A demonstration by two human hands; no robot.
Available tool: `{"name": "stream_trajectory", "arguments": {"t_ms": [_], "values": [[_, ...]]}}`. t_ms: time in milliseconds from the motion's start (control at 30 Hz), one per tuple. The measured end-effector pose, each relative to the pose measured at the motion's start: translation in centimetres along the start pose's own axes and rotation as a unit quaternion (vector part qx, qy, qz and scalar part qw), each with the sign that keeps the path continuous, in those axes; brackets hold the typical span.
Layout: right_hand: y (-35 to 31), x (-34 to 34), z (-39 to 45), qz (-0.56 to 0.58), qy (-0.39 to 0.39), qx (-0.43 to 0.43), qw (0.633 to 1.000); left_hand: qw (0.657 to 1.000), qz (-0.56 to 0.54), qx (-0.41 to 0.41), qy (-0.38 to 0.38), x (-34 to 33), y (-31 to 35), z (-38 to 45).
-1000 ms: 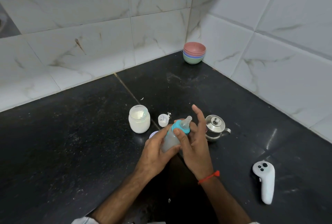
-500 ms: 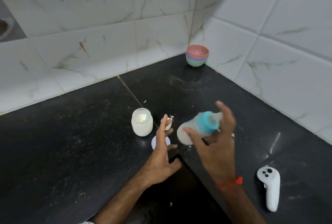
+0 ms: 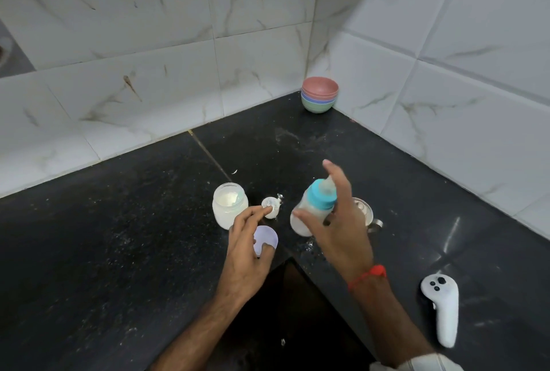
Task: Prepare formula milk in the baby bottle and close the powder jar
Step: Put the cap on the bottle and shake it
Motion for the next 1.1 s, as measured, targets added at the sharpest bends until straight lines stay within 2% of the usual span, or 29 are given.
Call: {"name": "stream_trajectory", "arguments": {"t_ms": [33, 167, 200, 300, 333, 400, 467, 500, 567, 600, 633, 700, 733, 800, 867, 900, 1000, 1067, 1100], "values": [[-0.1, -0.3, -0.4, 0.001, -0.014, -0.013, 1.000, 1.000, 0.002, -0.004, -0.004, 0.0, 0.1, -0.1], [-3.8, 1.8, -0.9, 0.074, 0.110, 0.117, 0.984, 1.000, 0.009, -0.005, 0.012, 0.5, 0.1, 0.1], [-3.2, 1.6, -0.7, 0.056, 0.107, 0.120, 0.985, 1.000, 0.010, 0.002, 0.018, 0.6, 0.0, 0.1], [-0.3, -0.2, -1.0, 0.000, -0.013, 0.013, 1.000, 1.000, 0.012, -0.005, 0.018, 0.3, 0.2, -0.1], [-0.8, 0.0, -1.1, -0.001, -0.001, 0.013, 1.000, 1.000, 0.010, -0.014, 0.014, 0.3, 0.4, -0.2], [-2.8, 1.6, -1.4, 0.036, 0.084, 0.080, 0.993, 1.000, 0.011, -0.022, 0.016, 0.3, 0.5, -0.2], [-3.0, 2.2, -1.4, 0.065, 0.121, 0.117, 0.984, 1.000, 0.012, -0.011, 0.025, 0.2, 0.1, 0.0], [-2.1, 1.8, -1.2, 0.047, 0.106, 0.104, 0.988, 1.000, 0.012, -0.007, 0.026, 0.1, 0.0, -0.1], [0.2, -0.1, -1.5, 0.004, 0.000, 0.018, 1.000, 1.000, 0.009, -0.013, 0.021, -0.1, 0.2, -0.3], [0.4, -0.3, -1.9, 0.000, -0.015, -0.004, 1.000, 1.000, 0.010, -0.023, 0.019, 0.0, 0.4, -0.4], [0.0, 0.0, -2.0, 0.012, 0.012, 0.005, 1.000, 0.999, 0.013, -0.032, 0.019, 0.0, 0.6, -0.5], [-1.4, 1.3, -2.2, 0.052, 0.088, 0.077, 0.992, 0.999, 0.023, -0.030, 0.026, 0.2, 0.4, -0.5], [-1.6, 1.5, -2.3, 0.063, 0.097, 0.101, 0.988, 0.999, 0.028, -0.022, 0.030, 0.1, 0.2, -0.5], [-0.6, 0.8, -1.9, 0.034, 0.060, 0.080, 0.994, 0.999, 0.036, -0.011, 0.032, 0.1, -0.1, -0.6], [0.3, -0.3, -2.1, 0.006, -0.015, 0.008, 1.000, 0.998, 0.042, -0.023, 0.032, 0.0, 0.0, -0.7], [-0.1, -0.2, -2.1, 0.012, -0.002, 0.008, 1.000, 0.998, 0.043, -0.031, 0.032, 0.0, 0.2, -0.7], [-2.8, 1.6, -2.2, 0.082, 0.106, 0.106, 0.985, 0.998, 0.045, -0.026, 0.036, 0.1, 0.4, -0.3], [-2.0, 1.6, -2.0, 0.069, 0.104, 0.123, 0.984, 0.998, 0.041, -0.024, 0.034, 0.1, 0.4, 0.0], [-0.9, 0.9, -1.8, 0.046, 0.060, 0.087, 0.993, 0.998, 0.036, -0.030, 0.032, 0.1, 0.5, 0.2]]}}
Point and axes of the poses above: each hand's wrist, its own z-axis towards the middle knuckle, its own x-axis out of the back of the hand, y = z × x, the point moved 6 cm from there along z, towards the middle knuckle, and after that the axes turned 9 degrees about z, right-handed, at the moved point
